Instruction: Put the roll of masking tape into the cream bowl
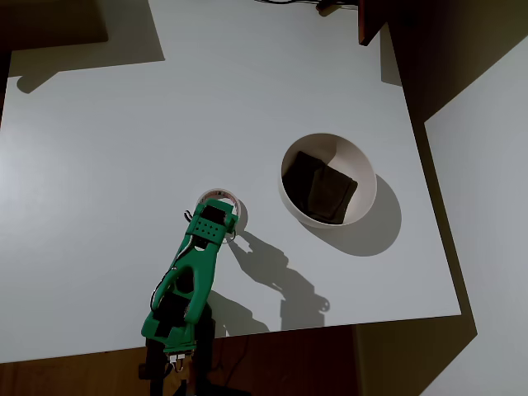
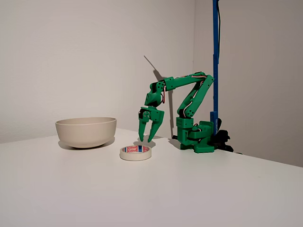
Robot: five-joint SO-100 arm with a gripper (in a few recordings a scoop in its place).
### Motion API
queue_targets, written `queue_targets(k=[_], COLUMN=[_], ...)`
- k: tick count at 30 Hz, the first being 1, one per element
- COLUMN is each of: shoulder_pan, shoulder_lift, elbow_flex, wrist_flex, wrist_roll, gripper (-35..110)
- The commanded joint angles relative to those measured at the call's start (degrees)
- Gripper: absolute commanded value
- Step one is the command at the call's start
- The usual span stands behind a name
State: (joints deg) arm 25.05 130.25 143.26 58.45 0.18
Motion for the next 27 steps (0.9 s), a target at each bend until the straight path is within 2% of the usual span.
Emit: queue_targets(k=[1,8,27], shoulder_pan=[0.6,1.5,0.1], shoulder_lift=[-1.7,-3.6,-6.5], elbow_flex=[-4.0,-4.1,-7.2], wrist_flex=[-0.7,-1.9,3.3], wrist_roll=[0.9,0.4,1.6], gripper=[11,12,12])
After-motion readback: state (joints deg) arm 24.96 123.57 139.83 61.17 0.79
